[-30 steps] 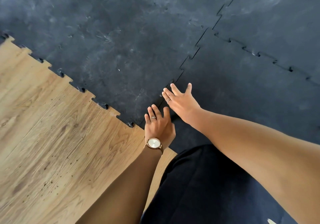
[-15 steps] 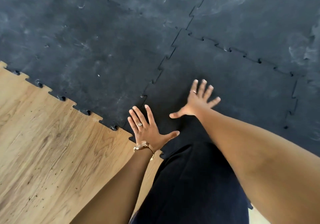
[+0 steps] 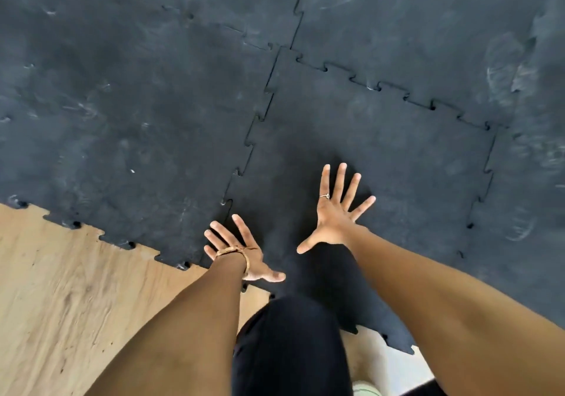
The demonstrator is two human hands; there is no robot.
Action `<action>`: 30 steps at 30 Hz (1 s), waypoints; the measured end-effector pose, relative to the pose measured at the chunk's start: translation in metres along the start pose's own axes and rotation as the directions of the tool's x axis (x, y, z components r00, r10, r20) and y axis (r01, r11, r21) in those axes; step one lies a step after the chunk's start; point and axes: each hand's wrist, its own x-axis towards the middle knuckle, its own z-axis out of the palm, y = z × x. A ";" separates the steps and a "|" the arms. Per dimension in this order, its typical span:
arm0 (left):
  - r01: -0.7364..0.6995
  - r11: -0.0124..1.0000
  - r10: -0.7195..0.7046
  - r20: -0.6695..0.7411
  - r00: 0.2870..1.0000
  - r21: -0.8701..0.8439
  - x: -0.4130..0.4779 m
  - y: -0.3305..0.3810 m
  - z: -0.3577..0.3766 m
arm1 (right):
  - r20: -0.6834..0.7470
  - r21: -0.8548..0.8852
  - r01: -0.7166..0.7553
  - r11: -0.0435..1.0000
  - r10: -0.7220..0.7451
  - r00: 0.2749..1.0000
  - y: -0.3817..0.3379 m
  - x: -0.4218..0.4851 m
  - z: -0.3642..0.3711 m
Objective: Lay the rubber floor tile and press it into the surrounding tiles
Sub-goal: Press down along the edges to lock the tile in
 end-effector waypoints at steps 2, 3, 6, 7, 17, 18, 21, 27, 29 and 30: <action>0.000 0.999 0.000 -0.006 1.000 -0.042 0.002 -0.002 0.004 | 0.026 -0.002 -0.008 1.000 0.008 1.000 0.000 0.003 -0.002; -0.010 0.999 0.009 -0.016 1.000 -0.050 0.002 -0.003 0.005 | 0.033 -0.002 -0.011 1.000 0.011 0.999 0.000 0.003 -0.002; -0.008 0.999 0.008 -0.008 1.000 -0.044 0.000 -0.003 0.006 | 0.028 -0.003 -0.027 1.000 0.027 0.999 -0.002 0.005 -0.003; -0.006 0.999 0.005 -0.015 1.000 -0.033 -0.001 -0.002 0.006 | 0.030 -0.006 -0.021 1.000 0.021 0.999 -0.001 0.005 -0.001; 0.003 1.000 -0.005 -0.091 0.996 -0.026 0.001 0.002 0.010 | -0.022 -0.049 0.014 0.999 -0.015 1.000 0.004 0.006 0.005; -0.011 1.000 0.009 -0.093 0.996 -0.022 0.001 0.002 0.011 | -0.021 -0.051 0.026 0.998 -0.028 0.999 0.005 0.006 0.007; -0.024 0.999 0.019 -0.129 0.992 -0.038 0.002 -0.001 0.013 | -0.064 -0.044 0.043 0.998 -0.046 0.997 0.007 0.006 0.011; -0.096 0.995 0.099 -0.216 0.971 0.023 -0.001 -0.008 0.024 | -0.180 -0.127 0.107 0.986 -0.129 0.975 0.023 0.003 0.032; -0.100 0.992 0.117 -0.304 0.946 0.070 -0.006 -0.007 0.031 | -0.128 -0.223 0.085 0.971 -0.116 0.985 0.035 -0.013 0.040; -0.080 0.995 0.098 -0.332 0.938 0.067 -0.010 -0.008 0.034 | -0.089 -0.245 0.073 0.967 -0.098 0.991 0.042 -0.025 0.054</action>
